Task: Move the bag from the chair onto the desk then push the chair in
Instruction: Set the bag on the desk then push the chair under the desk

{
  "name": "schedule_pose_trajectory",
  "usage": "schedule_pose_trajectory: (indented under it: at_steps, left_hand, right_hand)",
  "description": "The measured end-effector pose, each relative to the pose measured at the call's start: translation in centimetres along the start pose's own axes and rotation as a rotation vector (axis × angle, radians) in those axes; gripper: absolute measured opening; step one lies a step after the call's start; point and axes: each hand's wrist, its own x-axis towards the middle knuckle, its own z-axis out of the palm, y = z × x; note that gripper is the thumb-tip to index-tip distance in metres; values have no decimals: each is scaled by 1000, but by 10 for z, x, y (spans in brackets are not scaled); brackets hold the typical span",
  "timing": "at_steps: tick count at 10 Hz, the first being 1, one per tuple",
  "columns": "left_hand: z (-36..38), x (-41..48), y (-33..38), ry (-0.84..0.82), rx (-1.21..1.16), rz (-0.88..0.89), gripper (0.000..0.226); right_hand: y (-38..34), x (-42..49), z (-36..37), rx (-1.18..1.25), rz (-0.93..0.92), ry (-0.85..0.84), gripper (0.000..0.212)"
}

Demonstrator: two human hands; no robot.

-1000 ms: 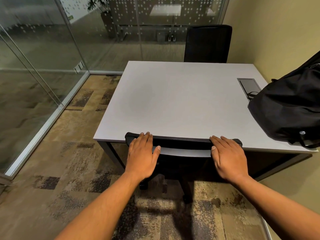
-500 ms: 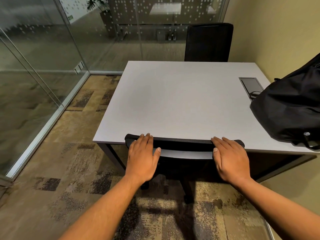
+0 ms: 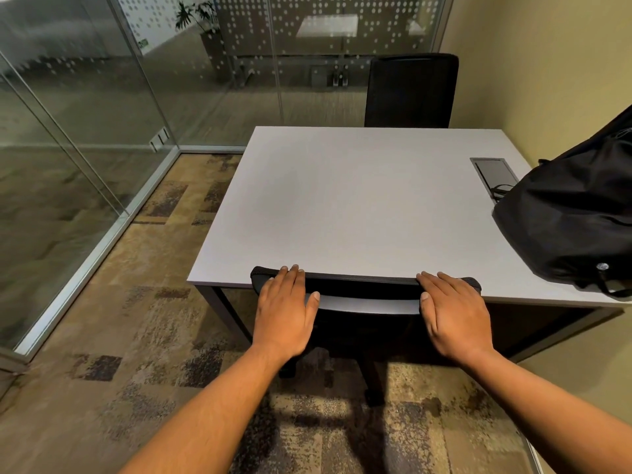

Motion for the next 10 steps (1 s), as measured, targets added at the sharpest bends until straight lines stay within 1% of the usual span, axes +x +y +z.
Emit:
schedule_pose_trajectory:
  at_steps: [2, 4, 5, 7, 9, 10]
  left_hand:
    - [-8, -2, 2, -43, -20, -12, 62]
    - [-18, -7, 4, -61, -14, 1, 60]
    - [-22, -10, 3, -43, 36, 20, 61]
    - [-50, 5, 4, 70, 112, 38, 61]
    - [-95, 35, 21, 198, 177, 76, 60]
    - [-124, 50, 32, 279, 127, 78, 60]
  right_hand:
    - [1, -1, -3, 6, 12, -63, 54]
    - [8, -1, -18, 56, -21, -151, 54]
    - [8, -2, -26, 78, -22, -113, 54]
    - [0, 10, -49, 124, -16, -36, 54]
    - [-12, 31, -92, 156, -40, 128, 53]
    - [-20, 44, -119, 166, -54, 209, 53]
